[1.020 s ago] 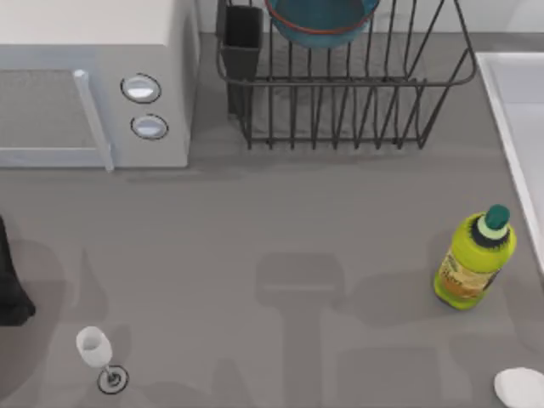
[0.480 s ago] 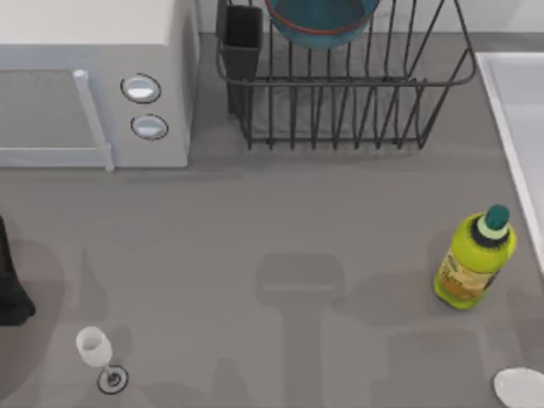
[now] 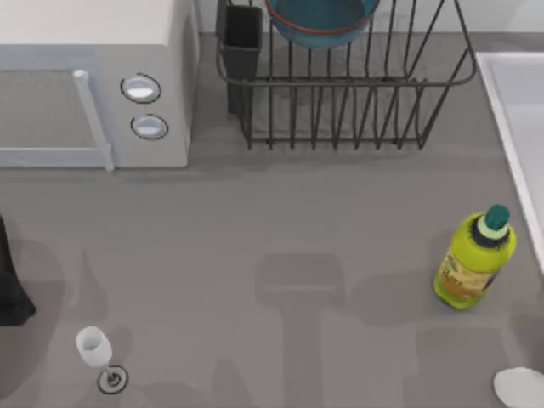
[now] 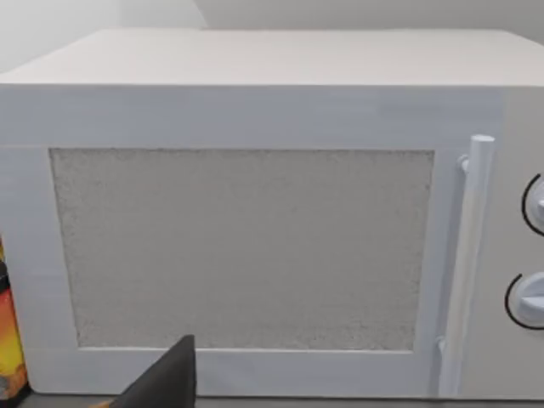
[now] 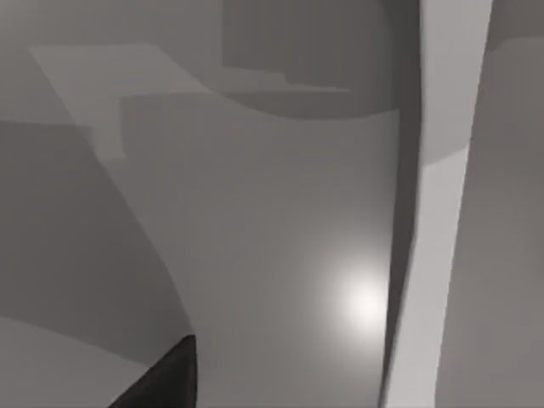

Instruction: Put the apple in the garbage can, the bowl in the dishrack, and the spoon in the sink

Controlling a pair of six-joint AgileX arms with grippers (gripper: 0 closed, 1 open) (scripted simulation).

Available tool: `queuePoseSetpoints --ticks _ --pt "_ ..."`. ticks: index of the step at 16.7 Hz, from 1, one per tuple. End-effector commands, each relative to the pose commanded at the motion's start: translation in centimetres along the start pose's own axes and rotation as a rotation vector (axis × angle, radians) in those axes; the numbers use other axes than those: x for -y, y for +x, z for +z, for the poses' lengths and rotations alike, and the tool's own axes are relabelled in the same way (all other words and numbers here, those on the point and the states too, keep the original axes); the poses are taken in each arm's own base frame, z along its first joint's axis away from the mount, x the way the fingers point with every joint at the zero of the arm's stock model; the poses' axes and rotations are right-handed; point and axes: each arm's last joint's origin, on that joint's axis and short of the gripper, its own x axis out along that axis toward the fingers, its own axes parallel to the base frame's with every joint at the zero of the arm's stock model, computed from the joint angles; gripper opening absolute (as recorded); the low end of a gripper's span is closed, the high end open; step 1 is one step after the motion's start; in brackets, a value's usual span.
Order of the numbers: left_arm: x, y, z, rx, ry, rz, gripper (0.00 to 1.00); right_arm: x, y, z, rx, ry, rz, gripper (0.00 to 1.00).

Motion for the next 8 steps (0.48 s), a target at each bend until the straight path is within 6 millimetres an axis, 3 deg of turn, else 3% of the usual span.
queuePoseSetpoints --ticks 2,8 --pt "0.0 0.0 0.0 0.0 0.0 0.0 1.0 0.0 0.0 0.0 0.0 0.0 0.0 1.0" --pt "0.0 0.0 0.0 0.0 0.0 0.0 1.0 0.0 0.0 0.0 0.0 0.0 0.0 0.55"
